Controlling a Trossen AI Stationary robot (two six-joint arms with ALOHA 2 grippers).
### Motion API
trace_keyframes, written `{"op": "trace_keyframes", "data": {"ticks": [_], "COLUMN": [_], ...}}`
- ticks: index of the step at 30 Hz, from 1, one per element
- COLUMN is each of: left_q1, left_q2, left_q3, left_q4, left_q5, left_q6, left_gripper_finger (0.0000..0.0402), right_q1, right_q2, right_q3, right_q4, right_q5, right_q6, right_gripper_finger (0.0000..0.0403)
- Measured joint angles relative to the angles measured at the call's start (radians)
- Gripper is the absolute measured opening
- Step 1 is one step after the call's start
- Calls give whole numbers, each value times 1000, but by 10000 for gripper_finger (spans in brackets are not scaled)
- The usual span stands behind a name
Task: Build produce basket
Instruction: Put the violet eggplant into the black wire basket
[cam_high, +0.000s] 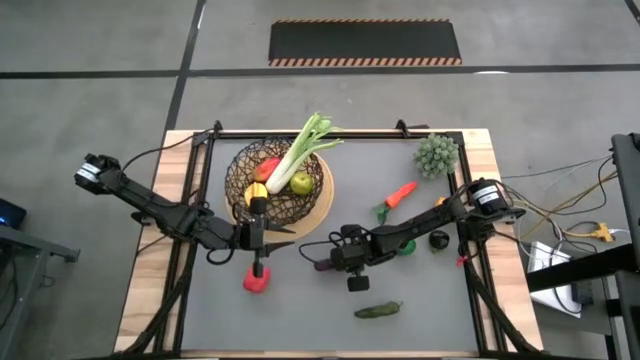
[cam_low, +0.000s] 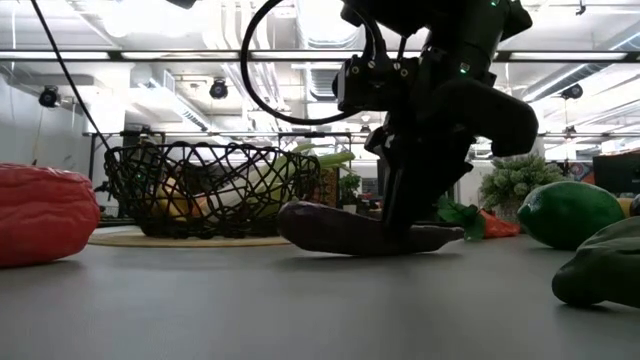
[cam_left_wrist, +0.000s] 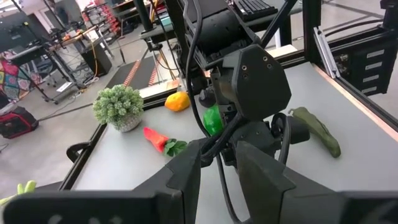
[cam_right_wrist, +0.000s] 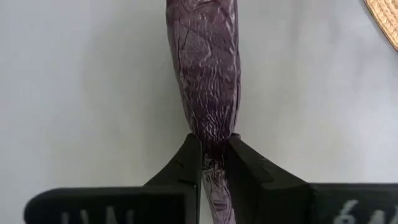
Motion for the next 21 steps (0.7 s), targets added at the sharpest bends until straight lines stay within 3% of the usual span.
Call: {"op": "trace_keyframes", "data": {"ticks": [10, 21], "left_q1": [0, 0], "left_q2": [0, 0], "left_q3": [0, 0], "left_q4": [0, 2], "left_q5": [0, 0], "left_q6": [0, 0], "left_gripper_finger": [87, 87], "right_q1": [9, 23], "right_q2": [-36, -102], "right_q3": [-1, -65], "right_q4": [21, 284], "right_q5": [-3, 1], "right_q6": [-41, -128], "right_gripper_finger": [38, 37]}}
